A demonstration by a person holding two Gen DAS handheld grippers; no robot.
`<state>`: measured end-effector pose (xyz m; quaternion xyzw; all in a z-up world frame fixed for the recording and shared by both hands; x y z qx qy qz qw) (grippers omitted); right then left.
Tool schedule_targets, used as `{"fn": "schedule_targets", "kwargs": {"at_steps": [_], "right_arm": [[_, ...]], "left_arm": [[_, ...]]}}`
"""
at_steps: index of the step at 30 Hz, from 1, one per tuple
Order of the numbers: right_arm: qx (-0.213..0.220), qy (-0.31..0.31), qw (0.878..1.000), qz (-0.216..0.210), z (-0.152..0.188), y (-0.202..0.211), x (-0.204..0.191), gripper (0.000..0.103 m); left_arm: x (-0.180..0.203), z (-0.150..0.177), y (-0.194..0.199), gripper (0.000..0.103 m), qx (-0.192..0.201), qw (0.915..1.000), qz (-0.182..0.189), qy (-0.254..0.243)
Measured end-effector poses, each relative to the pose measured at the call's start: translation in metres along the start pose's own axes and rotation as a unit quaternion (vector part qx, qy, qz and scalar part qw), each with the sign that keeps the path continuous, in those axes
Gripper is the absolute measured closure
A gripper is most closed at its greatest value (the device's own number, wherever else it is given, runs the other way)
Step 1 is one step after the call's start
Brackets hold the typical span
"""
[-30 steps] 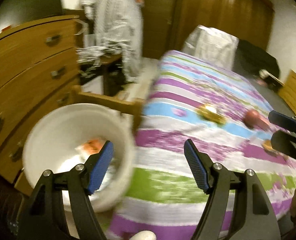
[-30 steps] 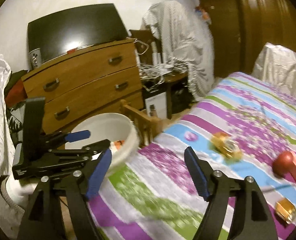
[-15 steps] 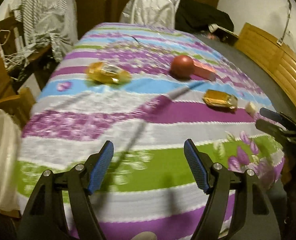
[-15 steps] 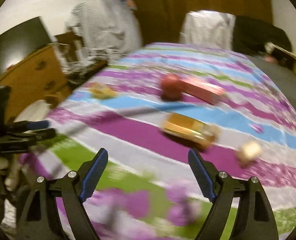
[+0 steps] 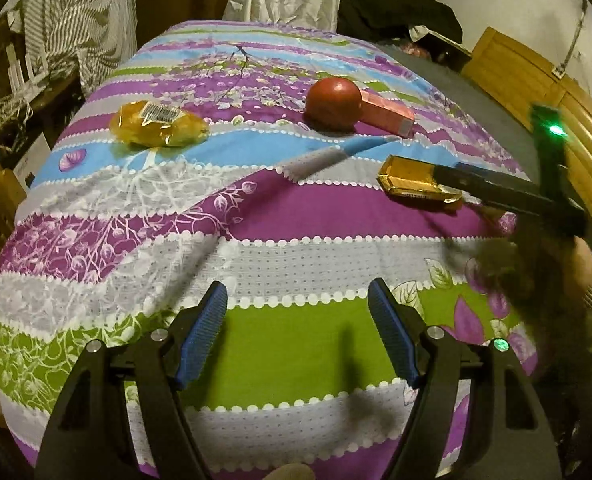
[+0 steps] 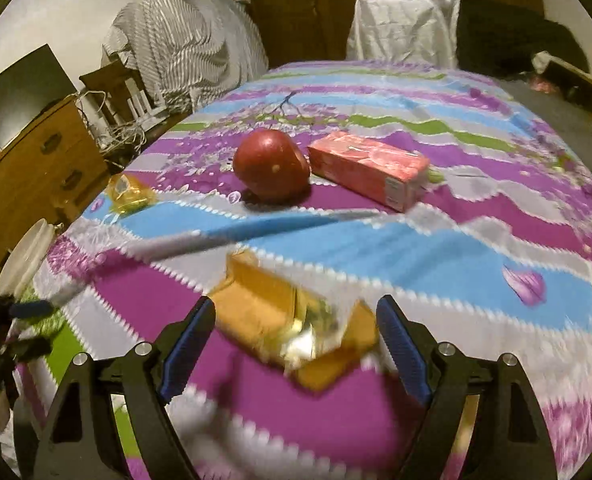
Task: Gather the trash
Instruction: 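Grasp the gold foil wrapper with the left tool while the right grasps the cream sponge block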
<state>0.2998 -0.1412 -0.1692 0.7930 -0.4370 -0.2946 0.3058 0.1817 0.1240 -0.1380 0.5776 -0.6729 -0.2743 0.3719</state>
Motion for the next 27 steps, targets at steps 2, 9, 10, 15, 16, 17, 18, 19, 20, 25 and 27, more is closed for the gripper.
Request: {"fn": "schedule_targets", "kwargs": {"at_steps": [2, 9, 10, 15, 16, 17, 18, 19, 20, 25, 27], "right_arm": [[-0.022, -0.005, 1.0, -0.013, 0.0, -0.006, -0.002, 0.02], [-0.057, -0.015, 0.971, -0.233, 0.04, 0.047, -0.078, 0.02], [-0.059, -0.01, 0.965, -0.254, 0.046, 0.056, -0.088, 0.02], [0.018, -0.011, 0.987, -0.161, 0.057, 0.106, -0.066, 0.02], [0.04, -0.025, 0.992, -0.116, 0.058, 0.115, -0.048, 0.02], [0.051, -0.035, 0.994, -0.085, 0.059, 0.119, -0.038, 0.02], [0.062, -0.049, 0.996, -0.036, 0.06, 0.123, -0.022, 0.019], [0.068, -0.058, 0.996, -0.002, 0.062, 0.125, -0.009, 0.018], [0.069, -0.065, 0.995, 0.036, 0.063, 0.122, 0.007, 0.018], [0.031, -0.053, 0.995, 0.081, 0.064, 0.092, 0.042, 0.017], [0.015, -0.038, 0.996, 0.082, 0.058, 0.078, 0.052, 0.017]], "left_arm": [[0.0, 0.001, 0.002, 0.033, 0.001, 1.0, 0.002, 0.002], [-0.006, -0.002, 0.009, 0.033, 0.012, 0.9996, 0.008, 0.023], [-0.008, -0.004, 0.01, 0.033, 0.013, 0.9994, 0.01, 0.029], [0.007, -0.019, 0.005, 0.028, 0.015, 0.9996, 0.013, 0.02], [0.012, -0.023, 0.002, 0.026, 0.016, 0.9996, 0.015, 0.018], [0.019, -0.029, -0.003, 0.023, 0.015, 0.9996, 0.018, 0.016], [0.028, -0.037, -0.009, 0.021, 0.014, 0.9996, 0.021, 0.013], [0.034, -0.041, -0.014, 0.021, 0.014, 0.9996, 0.022, 0.01], [0.044, -0.049, -0.023, 0.02, 0.013, 0.9995, 0.027, 0.007], [0.082, -0.073, -0.065, 0.019, -0.007, 0.9997, 0.016, -0.019], [0.091, -0.079, -0.079, 0.019, -0.012, 0.9996, 0.004, -0.025]]}}
Point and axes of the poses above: each gripper's, at about its wrist camera, not at the fingertips, and y roughly against the way its jaws point, x to its right, z to its underside, the point moved 3 cm from there along -y, roughly the way its jaws point, and after that the axes turned 1 degree about z, right-handed, at the moved point
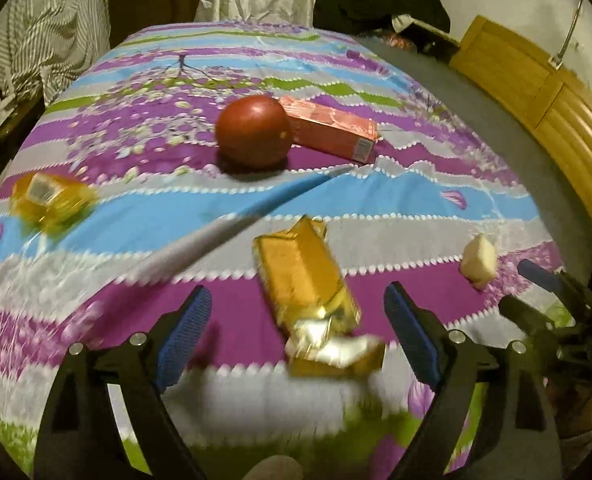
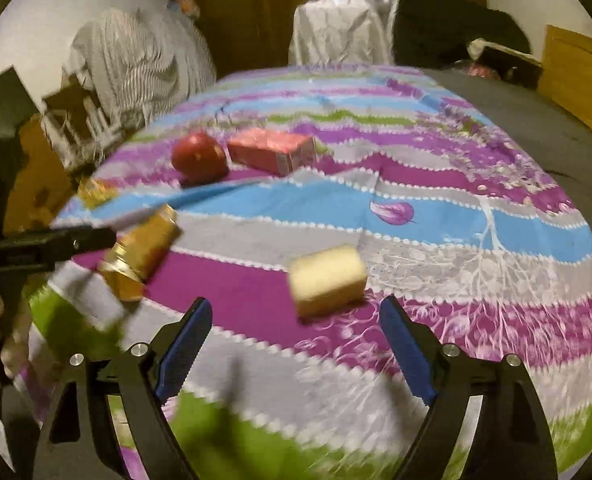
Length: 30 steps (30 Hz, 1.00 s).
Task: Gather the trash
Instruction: 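Grasp the gold foil wrapper with the left tool while the right grasps the cream sponge block, then carry the gold wrapper in the left tool and sponge in the right to the bucket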
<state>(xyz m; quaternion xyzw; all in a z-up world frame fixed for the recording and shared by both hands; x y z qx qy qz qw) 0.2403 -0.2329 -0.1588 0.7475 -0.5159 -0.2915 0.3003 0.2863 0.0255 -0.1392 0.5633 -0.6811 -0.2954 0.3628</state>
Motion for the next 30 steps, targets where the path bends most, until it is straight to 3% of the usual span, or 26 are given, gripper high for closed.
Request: {"fn": "schedule_targets", "kwargs": {"at_steps": [8, 9, 10, 12, 16, 22, 30], "right_arm": [[-0.048, 0.049, 0.998, -0.002, -0.001, -0.044, 0.023, 0.017], [-0.049, 0.048, 0.998, -0.002, -0.001, -0.046, 0.022, 0.02], [-0.048, 0.047, 0.998, 0.0, -0.001, -0.048, 0.022, 0.032], [-0.049, 0.042, 0.998, 0.008, 0.001, -0.052, 0.022, 0.045], [-0.038, 0.038, 0.998, 0.017, 0.005, -0.049, 0.02, 0.052], [0.017, 0.034, 0.999, 0.032, 0.002, -0.02, 0.004, 0.054], [0.14, 0.018, 0.989, 0.035, -0.014, 0.056, -0.041, 0.054]], "left_arm": [[0.006, -0.002, -0.038, 0.021, -0.023, 0.9985, -0.049, -0.002], [0.006, -0.001, -0.041, 0.028, -0.024, 0.9984, -0.052, -0.001], [0.005, -0.001, -0.044, 0.031, -0.025, 0.9983, -0.053, 0.0], [0.003, 0.0, -0.045, 0.039, -0.016, 0.998, -0.061, -0.003], [-0.001, 0.001, -0.041, 0.056, -0.001, 0.998, -0.062, 0.0], [-0.002, 0.002, -0.017, 0.058, 0.041, 0.9968, -0.069, -0.003], [0.004, 0.01, 0.077, 0.058, 0.154, 0.9838, -0.089, -0.021]]}}
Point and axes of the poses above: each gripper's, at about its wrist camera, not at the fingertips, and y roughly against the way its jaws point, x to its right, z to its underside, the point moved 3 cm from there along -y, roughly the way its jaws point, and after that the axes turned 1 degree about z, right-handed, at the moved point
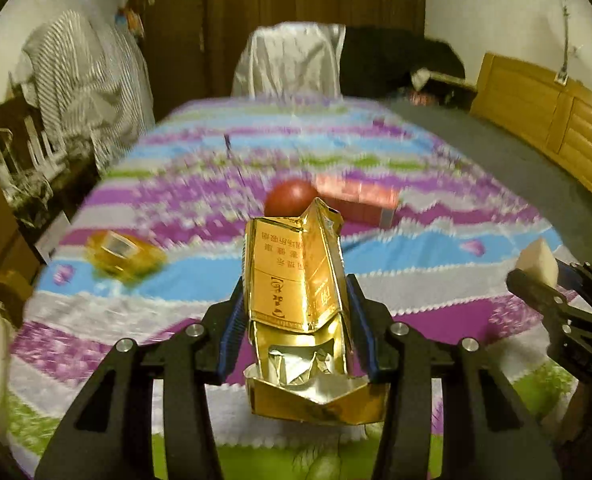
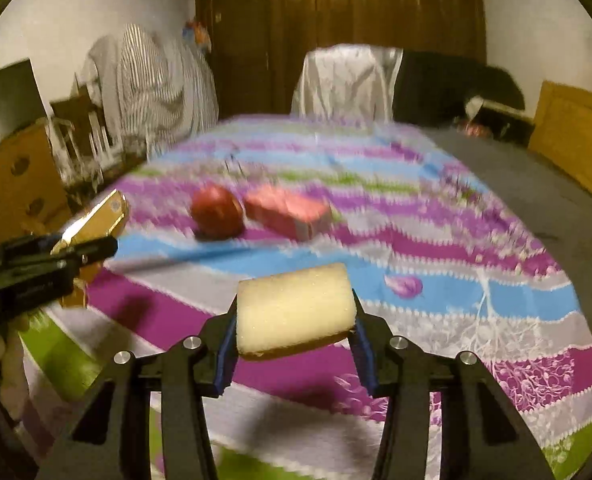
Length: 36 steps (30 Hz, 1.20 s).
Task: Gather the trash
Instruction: 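Carry the gold wrapper in the left tool and sponge in the right to the bucket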
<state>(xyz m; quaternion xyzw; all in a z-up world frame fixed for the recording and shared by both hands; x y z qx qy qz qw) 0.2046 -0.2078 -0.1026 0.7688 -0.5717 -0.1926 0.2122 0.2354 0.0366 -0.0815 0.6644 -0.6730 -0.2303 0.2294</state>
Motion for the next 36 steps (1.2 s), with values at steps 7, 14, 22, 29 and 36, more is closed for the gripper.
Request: {"fn": "schedule_targets", "kwargs": {"at_steps": [7, 14, 22, 29, 36], "right_arm": [[0.077, -0.002, 0.997, 0.027, -0.018, 0.05, -0.034, 0.054], [0.087, 0.006, 0.996, 0.026, -0.02, 0.069, -0.058, 0.054], [0.088, 0.018, 0.996, 0.011, -0.032, 0.07, -0.07, 0.054], [0.097, 0.043, 0.994, -0.036, -0.062, 0.07, -0.127, 0.054], [0.106, 0.08, 0.986, -0.101, -0.092, 0.07, -0.219, 0.054]], "left_arm": [[-0.007, -0.003, 0.055, 0.058, 0.056, 0.9984, -0.01, 0.002], [-0.016, -0.004, 0.077, 0.058, 0.071, 0.9974, -0.01, 0.006], [-0.026, -0.005, 0.085, 0.058, 0.075, 0.9969, -0.013, 0.016], [-0.075, -0.006, 0.111, 0.058, 0.09, 0.9936, -0.047, 0.051], [-0.162, -0.001, 0.147, 0.058, 0.104, 0.9837, -0.108, 0.099]]}}
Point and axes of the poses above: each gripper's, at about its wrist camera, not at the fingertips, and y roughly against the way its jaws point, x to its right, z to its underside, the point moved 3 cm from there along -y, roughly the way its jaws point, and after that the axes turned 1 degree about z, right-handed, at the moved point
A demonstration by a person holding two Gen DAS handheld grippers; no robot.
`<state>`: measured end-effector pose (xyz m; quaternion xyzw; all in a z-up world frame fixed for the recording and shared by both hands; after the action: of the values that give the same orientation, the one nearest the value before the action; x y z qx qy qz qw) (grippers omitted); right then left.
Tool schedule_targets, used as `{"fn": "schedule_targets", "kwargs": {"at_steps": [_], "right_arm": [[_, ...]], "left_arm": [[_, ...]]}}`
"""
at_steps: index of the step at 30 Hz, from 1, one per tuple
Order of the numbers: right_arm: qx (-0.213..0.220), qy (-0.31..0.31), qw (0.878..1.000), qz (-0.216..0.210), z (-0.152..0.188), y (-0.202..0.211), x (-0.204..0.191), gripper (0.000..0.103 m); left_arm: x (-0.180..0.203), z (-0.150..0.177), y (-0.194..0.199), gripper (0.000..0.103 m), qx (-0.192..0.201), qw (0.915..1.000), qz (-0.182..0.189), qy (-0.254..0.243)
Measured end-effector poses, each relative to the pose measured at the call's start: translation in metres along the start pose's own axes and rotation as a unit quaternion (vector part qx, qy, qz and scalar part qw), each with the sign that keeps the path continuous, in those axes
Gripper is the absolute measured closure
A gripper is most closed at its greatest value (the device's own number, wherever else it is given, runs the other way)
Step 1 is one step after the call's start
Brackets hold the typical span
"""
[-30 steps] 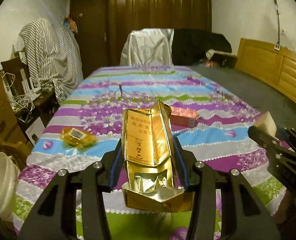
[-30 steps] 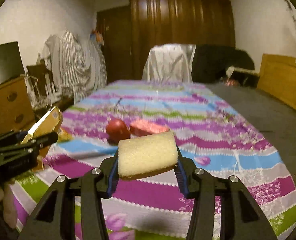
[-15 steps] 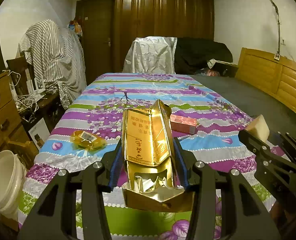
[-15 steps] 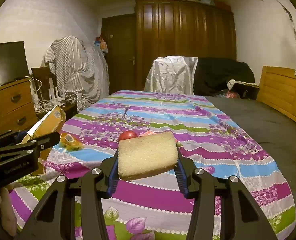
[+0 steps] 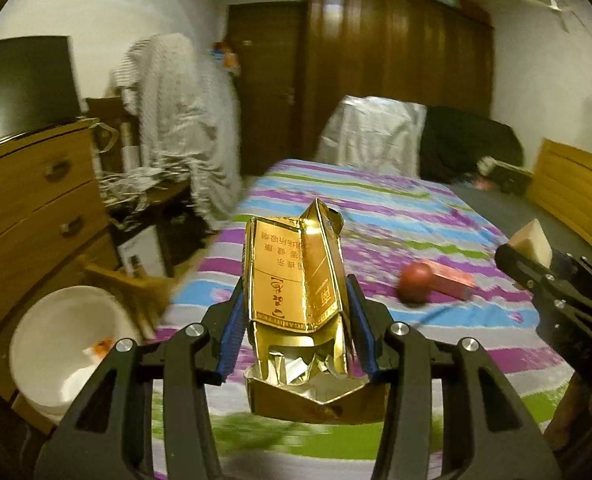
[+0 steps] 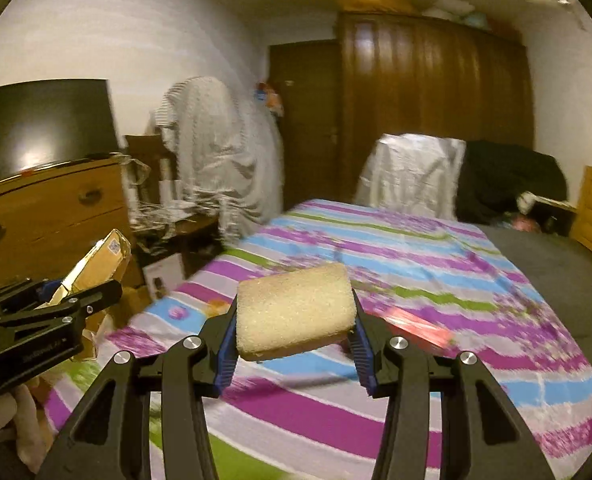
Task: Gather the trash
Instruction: 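Carry the gold wrapper in the left tool and sponge in the right to the bucket, then open both tools over the bucket to drop the gold wrapper and sponge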
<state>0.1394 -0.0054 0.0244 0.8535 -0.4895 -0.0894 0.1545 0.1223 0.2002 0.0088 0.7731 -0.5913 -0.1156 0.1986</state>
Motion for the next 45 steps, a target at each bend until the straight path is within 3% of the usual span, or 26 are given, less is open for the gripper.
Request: {"fn": "schedule_targets", "kwargs": {"at_steps": [7, 16, 21, 27, 35, 45], "right_arm": [[-0.004, 0.026, 0.997, -0.078, -0.033, -0.031, -0.1, 0.054], [-0.03, 0.073, 0.983, -0.165, -0.068, -0.065, -0.232, 0.054], [-0.075, 0.102, 0.969, -0.213, -0.077, -0.098, -0.302, 0.054], [-0.176, 0.135, 0.938, -0.265, -0.062, -0.157, -0.375, 0.054], [-0.273, 0.144, 0.907, -0.288, -0.024, -0.221, -0.424, 0.054], [-0.284, 0.151, 0.9, -0.295, -0.006, -0.241, -0.427, 0.054]], "left_arm": [[-0.083, -0.012, 0.02, 0.058, 0.008, 0.9976, -0.063, 0.027], [-0.188, -0.014, 0.042, 0.058, 0.0, 0.9891, -0.132, 0.065], [-0.241, -0.01, 0.043, 0.058, -0.027, 0.9834, -0.16, 0.08], [-0.282, 0.011, 0.013, 0.058, -0.095, 0.9796, -0.157, 0.081], [-0.329, 0.043, -0.014, 0.058, -0.15, 0.9706, -0.152, 0.11], [-0.345, 0.052, -0.025, 0.055, -0.161, 0.968, -0.151, 0.119]]}}
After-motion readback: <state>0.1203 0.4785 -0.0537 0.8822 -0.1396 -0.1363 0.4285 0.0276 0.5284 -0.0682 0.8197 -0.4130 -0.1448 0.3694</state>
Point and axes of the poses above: each gripper's, at about its wrist camera, not at the fingertips, and y roughly against the way its jaws point, x to its right, z to its underside, the point moved 3 cm from there along -y, roughly the way its jaws point, and after that the axes turned 1 degree about z, right-handed, at the moved point
